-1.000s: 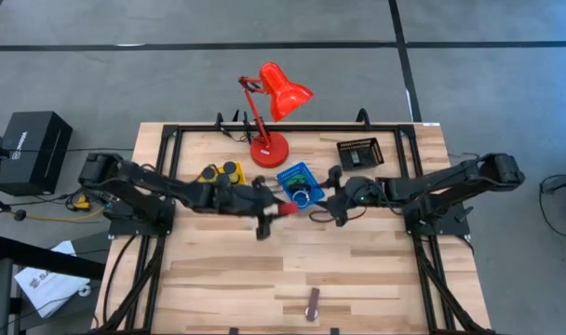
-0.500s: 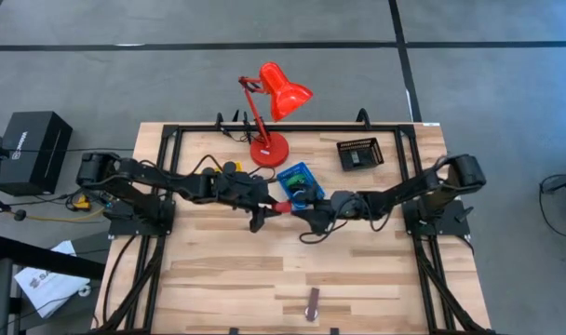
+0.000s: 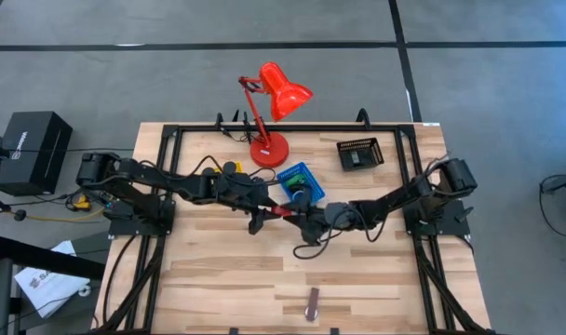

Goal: Pick & Place Office items
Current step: Put the red digital clock into the black bin

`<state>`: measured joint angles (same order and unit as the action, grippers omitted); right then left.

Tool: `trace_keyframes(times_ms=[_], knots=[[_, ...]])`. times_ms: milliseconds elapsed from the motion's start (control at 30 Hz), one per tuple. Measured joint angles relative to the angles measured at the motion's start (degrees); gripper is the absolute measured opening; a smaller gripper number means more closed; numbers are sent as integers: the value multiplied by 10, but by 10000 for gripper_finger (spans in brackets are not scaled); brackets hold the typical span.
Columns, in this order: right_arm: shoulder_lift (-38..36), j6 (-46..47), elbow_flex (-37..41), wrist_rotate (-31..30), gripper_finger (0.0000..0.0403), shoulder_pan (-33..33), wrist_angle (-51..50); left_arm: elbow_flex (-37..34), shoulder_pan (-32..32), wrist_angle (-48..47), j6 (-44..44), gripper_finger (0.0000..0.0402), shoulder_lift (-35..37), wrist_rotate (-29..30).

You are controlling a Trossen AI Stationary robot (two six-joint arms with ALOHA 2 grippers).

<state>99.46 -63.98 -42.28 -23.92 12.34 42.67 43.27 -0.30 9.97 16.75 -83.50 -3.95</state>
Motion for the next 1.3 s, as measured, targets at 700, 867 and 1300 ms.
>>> trace_keyframes(times_ms=[700, 867, 1300], knots=[[3, -10, -2, 21, 136, 3, -1, 0, -21, 10, -29, 159, 0, -19], [3, -9, -2, 47, 101, 3, 0, 0, -24, 13, -29, 164, 0, -21], [3, 21, -2, 106, 77, 3, 11, 0, -24, 14, -28, 160, -1, -42]])
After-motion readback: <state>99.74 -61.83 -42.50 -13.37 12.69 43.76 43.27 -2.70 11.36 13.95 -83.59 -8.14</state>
